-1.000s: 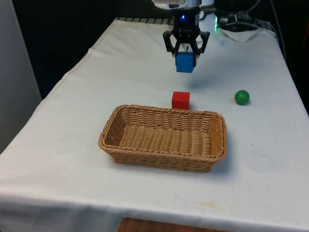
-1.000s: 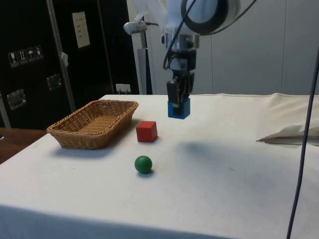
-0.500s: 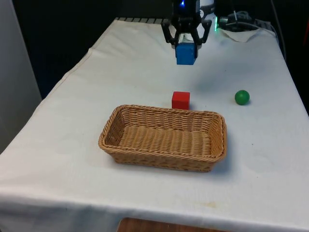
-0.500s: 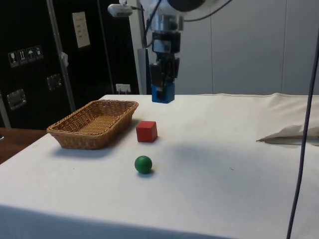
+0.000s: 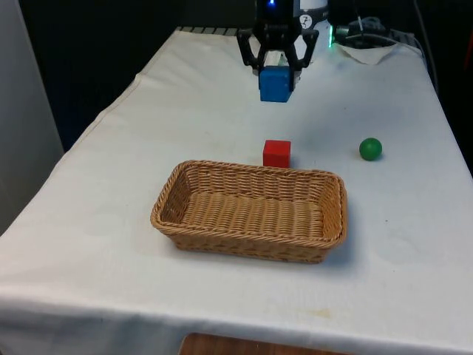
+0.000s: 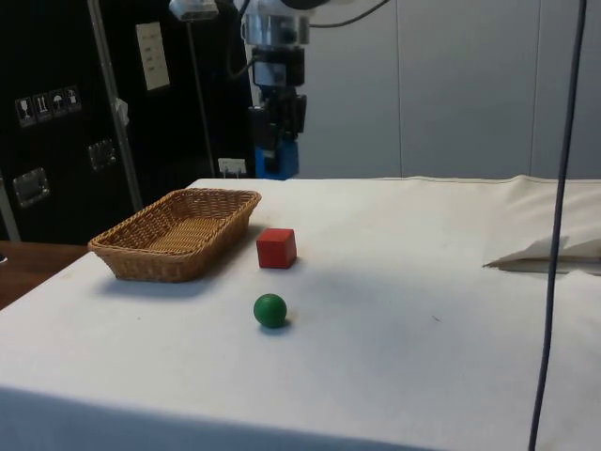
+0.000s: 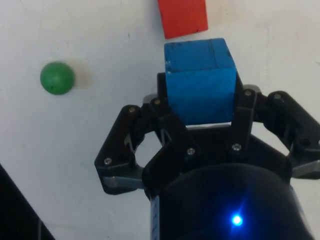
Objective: Place all non-red objects into the basket.
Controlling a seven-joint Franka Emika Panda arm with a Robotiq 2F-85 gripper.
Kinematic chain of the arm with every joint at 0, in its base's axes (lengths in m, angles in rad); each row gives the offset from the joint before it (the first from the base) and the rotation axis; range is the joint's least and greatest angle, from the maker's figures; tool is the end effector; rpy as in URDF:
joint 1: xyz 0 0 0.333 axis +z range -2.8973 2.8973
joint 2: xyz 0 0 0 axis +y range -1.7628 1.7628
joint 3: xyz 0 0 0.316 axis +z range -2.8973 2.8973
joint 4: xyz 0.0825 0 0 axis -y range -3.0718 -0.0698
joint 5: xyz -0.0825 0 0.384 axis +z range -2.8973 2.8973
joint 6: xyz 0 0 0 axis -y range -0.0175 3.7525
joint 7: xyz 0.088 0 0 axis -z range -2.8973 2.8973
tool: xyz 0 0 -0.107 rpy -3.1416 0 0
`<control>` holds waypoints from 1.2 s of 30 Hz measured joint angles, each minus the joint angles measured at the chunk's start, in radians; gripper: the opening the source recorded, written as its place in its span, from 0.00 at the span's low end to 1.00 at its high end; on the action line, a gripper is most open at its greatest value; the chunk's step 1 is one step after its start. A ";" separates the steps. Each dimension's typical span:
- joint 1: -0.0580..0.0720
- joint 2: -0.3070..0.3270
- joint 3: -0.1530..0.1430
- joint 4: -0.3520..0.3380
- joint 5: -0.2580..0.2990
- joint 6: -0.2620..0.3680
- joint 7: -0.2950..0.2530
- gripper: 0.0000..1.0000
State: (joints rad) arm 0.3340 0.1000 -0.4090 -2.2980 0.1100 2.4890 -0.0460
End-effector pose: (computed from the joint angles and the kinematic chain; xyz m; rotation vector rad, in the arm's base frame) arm 0.5303 -0.0400 0.3182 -3.1075 0.1699 -0.1595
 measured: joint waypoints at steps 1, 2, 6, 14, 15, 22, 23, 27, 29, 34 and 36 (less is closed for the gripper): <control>-0.001 0.008 -0.002 0.013 0.000 -0.006 -0.001 0.02; -0.001 0.017 -0.003 0.026 0.000 -0.013 -0.002 0.02; -0.003 0.069 -0.008 0.088 0.000 -0.031 -0.003 0.02; -0.004 0.171 -0.008 0.181 0.019 -0.037 -0.005 0.02; -0.004 0.171 -0.008 0.181 0.019 -0.037 -0.005 0.02; -0.005 0.254 -0.008 0.258 0.045 -0.036 -0.013 0.02; -0.006 0.268 -0.008 0.271 0.048 -0.036 -0.013 0.02; -0.009 0.333 -0.009 0.339 0.063 -0.038 -0.014 0.02; -0.015 0.362 -0.010 0.378 0.065 -0.042 -0.015 0.02; -0.022 0.396 -0.014 0.428 0.067 -0.057 -0.016 0.02; -0.025 0.415 -0.016 0.452 0.071 -0.060 -0.017 0.02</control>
State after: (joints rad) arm 0.3090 0.5150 -0.4250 -1.8460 0.1810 2.4290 -0.0630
